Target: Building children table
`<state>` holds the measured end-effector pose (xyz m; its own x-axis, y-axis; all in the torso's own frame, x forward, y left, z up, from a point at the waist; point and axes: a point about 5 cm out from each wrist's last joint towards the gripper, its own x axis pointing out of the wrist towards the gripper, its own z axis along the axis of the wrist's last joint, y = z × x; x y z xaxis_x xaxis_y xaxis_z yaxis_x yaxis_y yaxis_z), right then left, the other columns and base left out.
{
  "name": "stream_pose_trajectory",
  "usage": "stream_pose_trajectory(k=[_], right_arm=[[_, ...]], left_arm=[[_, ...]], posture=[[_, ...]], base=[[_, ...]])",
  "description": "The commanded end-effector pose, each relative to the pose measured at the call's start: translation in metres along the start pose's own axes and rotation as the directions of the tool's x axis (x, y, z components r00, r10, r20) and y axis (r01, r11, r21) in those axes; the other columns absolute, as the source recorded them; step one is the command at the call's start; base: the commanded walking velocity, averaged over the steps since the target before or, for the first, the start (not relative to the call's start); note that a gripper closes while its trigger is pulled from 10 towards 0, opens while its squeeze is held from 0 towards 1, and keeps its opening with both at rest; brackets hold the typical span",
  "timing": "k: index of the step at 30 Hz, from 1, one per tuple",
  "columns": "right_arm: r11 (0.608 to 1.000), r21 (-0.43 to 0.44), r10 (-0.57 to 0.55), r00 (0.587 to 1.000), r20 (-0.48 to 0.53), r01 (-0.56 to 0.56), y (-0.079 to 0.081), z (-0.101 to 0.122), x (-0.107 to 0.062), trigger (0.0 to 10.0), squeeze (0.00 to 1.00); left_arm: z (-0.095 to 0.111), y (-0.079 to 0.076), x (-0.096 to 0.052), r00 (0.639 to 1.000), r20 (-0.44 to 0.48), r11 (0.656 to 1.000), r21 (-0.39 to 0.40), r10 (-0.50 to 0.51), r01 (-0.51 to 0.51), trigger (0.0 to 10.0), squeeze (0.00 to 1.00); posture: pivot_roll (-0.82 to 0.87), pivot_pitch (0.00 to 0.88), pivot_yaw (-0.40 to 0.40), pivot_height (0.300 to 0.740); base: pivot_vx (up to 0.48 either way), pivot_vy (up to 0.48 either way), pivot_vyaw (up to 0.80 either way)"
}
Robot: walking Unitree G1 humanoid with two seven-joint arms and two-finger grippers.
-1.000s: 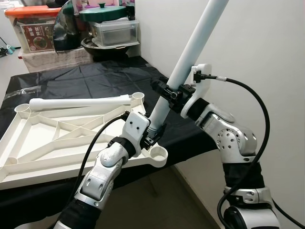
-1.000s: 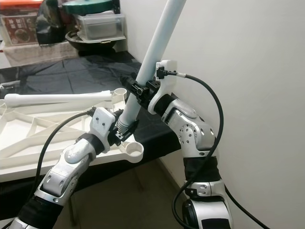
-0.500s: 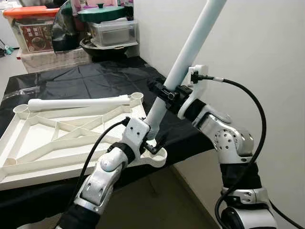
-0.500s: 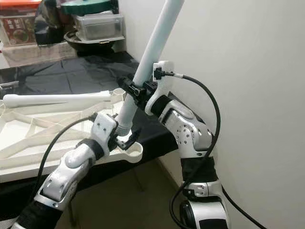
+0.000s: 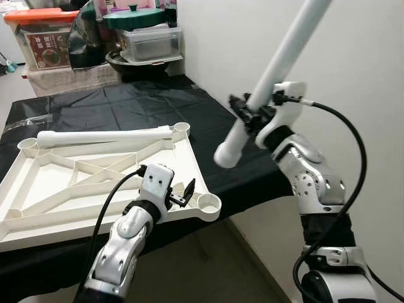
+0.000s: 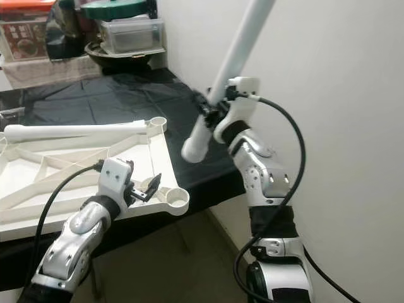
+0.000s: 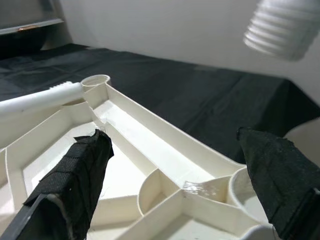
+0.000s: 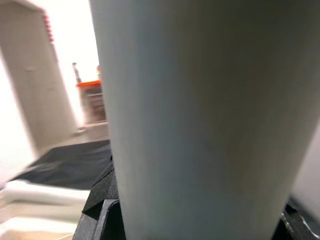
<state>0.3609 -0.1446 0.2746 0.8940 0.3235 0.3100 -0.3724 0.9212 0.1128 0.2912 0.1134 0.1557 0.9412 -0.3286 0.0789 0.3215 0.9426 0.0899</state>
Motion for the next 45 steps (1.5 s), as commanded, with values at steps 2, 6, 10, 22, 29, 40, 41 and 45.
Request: stream_pose_trajectory(k=[2, 6, 10, 22, 29, 40, 41, 45], right_arm=[[0.995, -0.041, -0.087, 0.996, -0.003, 0.087, -0.011, -0.008, -0.007, 10.0, 0.0], [0.991, -0.028, -0.134, 0.991, -0.008, 0.134, -0.015, -0.014, -0.011, 10.0, 0.0], [0.984, -0.053, -0.17, 0.985, -0.005, 0.17, -0.015, -0.019, -0.014, 10.0, 0.0], [0.989, -0.037, -0.145, 0.989, 0.03, 0.146, -0.007, -0.016, -0.011, 10.0, 0.0], [0.991, -0.045, -0.127, 0.992, 0.022, 0.128, -0.002, -0.02, -0.012, 10.0, 0.0], [0.999, 0.02, -0.032, 0.999, 0.007, 0.031, 0.011, -0.023, -0.01, 10.0, 0.0], [0.999, 0.02, -0.032, 0.999, 0.007, 0.031, 0.011, -0.023, -0.01, 10.0, 0.0], [1.0, 0.024, -0.008, 1.0, 0.001, 0.008, 0.014, -0.024, -0.01, 10.0, 0.0]], left_arm=[[0.003, -0.002, -0.007, 1.0, 0.017, 0.999, -0.028, 0.025, -0.025, 10.0, 0.0], [0.003, -0.005, -0.014, 0.999, 0.017, 0.997, -0.055, 0.051, -0.05, 10.0, 0.0], [-0.003, -0.013, -0.018, 0.999, -0.013, 0.997, -0.054, 0.052, -0.052, 10.0, 0.0], [-0.006, -0.018, -0.022, 0.996, -0.031, 0.996, -0.046, 0.08, -0.081, 10.0, 0.0], [-0.012, -0.015, -0.027, 0.989, -0.065, 0.99, -0.038, 0.13, -0.133, 10.0, 0.0], [-0.015, -0.012, -0.025, 0.981, -0.082, 0.983, -0.043, 0.177, -0.181, 10.0, 0.0], [-0.015, -0.012, -0.025, 0.981, -0.082, 0.983, -0.043, 0.177, -0.181, 10.0, 0.0], [-0.016, -0.009, -0.026, 0.978, -0.088, 0.98, -0.038, 0.191, -0.195, 10.0, 0.0]], posture=[[0.04, 0.0, -0.04, 0.74], [0.05, 0.0, -0.041, 0.74], [0.05, 0.0, -0.046, 0.74], [0.05, 0.0, -0.051, 0.74], [0.04, 0.0, -0.054, 0.74], [0.04, 0.003, -0.055, 0.74], [0.04, 0.003, -0.055, 0.74], [0.04, 0.008, -0.055, 0.74]], base=[[0.0, 0.0, 0.4], [0.0, 0.0, 0.79], [0.0, 0.0, 0.79], [0.0, 0.0, 0.79], [0.0, -0.429, 0.79], [0.0, -0.218, 0.36], [0.0, 0.0, 0.0], [0.0, 0.0, 0.0]])
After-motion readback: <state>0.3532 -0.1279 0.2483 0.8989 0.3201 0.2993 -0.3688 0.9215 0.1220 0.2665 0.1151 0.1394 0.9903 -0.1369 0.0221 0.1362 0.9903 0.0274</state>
